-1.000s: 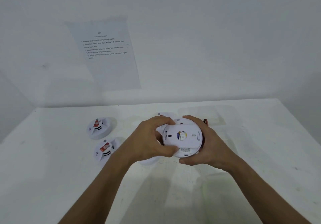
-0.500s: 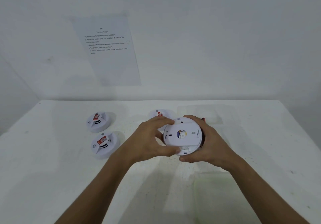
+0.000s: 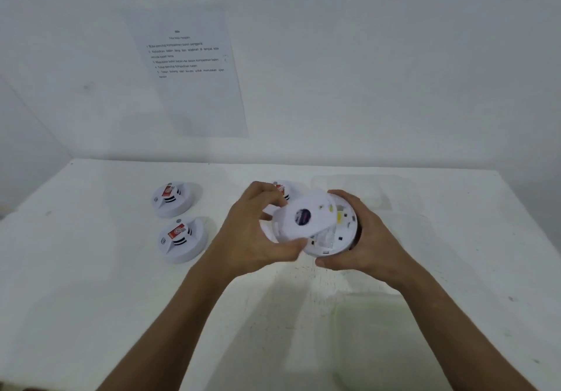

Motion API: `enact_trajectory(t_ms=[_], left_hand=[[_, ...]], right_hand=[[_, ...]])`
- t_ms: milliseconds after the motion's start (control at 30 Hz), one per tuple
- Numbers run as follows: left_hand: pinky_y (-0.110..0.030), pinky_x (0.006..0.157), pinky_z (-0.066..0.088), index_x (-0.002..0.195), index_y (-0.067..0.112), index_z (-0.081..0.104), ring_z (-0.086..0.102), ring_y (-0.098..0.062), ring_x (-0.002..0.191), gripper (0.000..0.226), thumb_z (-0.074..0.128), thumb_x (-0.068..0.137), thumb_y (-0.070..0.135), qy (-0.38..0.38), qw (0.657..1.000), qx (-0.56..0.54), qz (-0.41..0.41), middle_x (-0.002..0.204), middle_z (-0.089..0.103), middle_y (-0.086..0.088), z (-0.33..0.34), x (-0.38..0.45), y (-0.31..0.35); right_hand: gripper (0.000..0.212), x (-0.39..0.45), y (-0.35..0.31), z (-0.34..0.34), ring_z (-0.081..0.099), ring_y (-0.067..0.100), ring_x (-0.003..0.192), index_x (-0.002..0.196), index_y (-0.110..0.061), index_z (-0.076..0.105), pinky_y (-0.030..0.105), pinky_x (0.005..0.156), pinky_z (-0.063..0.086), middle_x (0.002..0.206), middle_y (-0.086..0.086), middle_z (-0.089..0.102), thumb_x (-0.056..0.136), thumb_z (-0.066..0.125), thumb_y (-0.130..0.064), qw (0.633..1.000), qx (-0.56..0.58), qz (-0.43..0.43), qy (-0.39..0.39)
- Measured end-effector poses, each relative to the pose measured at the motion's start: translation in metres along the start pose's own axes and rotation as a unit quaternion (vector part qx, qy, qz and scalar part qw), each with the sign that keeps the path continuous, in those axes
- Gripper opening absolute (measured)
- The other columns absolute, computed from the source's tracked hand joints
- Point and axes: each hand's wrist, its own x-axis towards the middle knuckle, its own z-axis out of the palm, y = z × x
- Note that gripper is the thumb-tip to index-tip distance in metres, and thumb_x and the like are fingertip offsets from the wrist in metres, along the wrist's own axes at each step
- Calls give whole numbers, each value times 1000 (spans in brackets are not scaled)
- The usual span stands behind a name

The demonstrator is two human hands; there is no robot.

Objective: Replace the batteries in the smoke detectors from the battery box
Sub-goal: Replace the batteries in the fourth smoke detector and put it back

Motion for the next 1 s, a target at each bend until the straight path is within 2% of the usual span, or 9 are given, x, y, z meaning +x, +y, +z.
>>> enact_trajectory(t_ms=[133,300,500,567,633,700,800,900,1000], left_hand=[[-11,66,49,91,26,59,53,3,91,48,77,54,51,18,996,49,-69,101,51,13,-1,-30,-23],[-13,68,45,98,24,60,50,3,89,60,78,52,57,-53,982,81,-163,103,50,15,22,-86,-49],[-11,61,37,87,22,55,45,-1,78,53,75,57,61,-103,962,152,-202,95,45,9,40,-98,-58],[-15,65,38,92,22,57,45,-4,79,55,76,59,61,-117,957,167,-206,98,45,9,39,-96,-56],[-14,71,38,108,24,58,45,-3,86,60,75,64,61,-127,953,171,-215,107,44,13,34,-94,-49],[-10,70,39,121,25,57,49,0,87,58,75,73,52,-99,965,139,-200,112,47,16,27,-87,-34],[-8,69,44,123,27,60,57,3,90,49,75,78,35,-49,988,70,-127,112,57,18,17,-63,0],[-10,73,49,127,27,59,59,0,94,51,75,79,27,-98,991,53,-77,112,58,20,14,-33,27],[-12,70,50,122,22,61,60,-6,89,45,74,79,23,-167,981,84,-56,113,64,9,16,-11,36]], right_hand=[[95,-15,8,-20,62,10,114,131,-25,50,27,86,57,125,-5,61,53,90,12,1000,2,9,-12],[96,-31,14,-38,58,2,119,131,-35,48,15,86,52,126,-21,60,52,89,0,999,-11,26,-34],[101,-31,24,-26,58,8,120,140,-26,43,21,88,54,129,-11,60,54,90,0,996,-10,43,-75],[102,-30,24,-21,58,8,120,139,-26,43,21,88,54,129,-10,60,54,91,0,996,-14,40,-79],[103,-29,24,-18,57,9,121,140,-25,43,21,90,54,130,-9,60,54,93,3,996,-18,39,-79],[102,-27,22,-17,57,9,121,140,-24,43,20,90,53,130,-8,59,56,92,5,996,-21,33,-79],[100,-27,18,-16,58,7,120,139,-23,42,18,90,52,129,-8,60,57,90,7,996,-25,25,-84],[99,-26,14,-15,59,8,118,139,-22,41,16,88,51,125,-11,61,58,89,9,995,-22,10,-95],[100,-25,14,-15,60,13,119,141,-21,40,21,91,53,125,-10,61,59,88,9,995,-12,3,-100]])
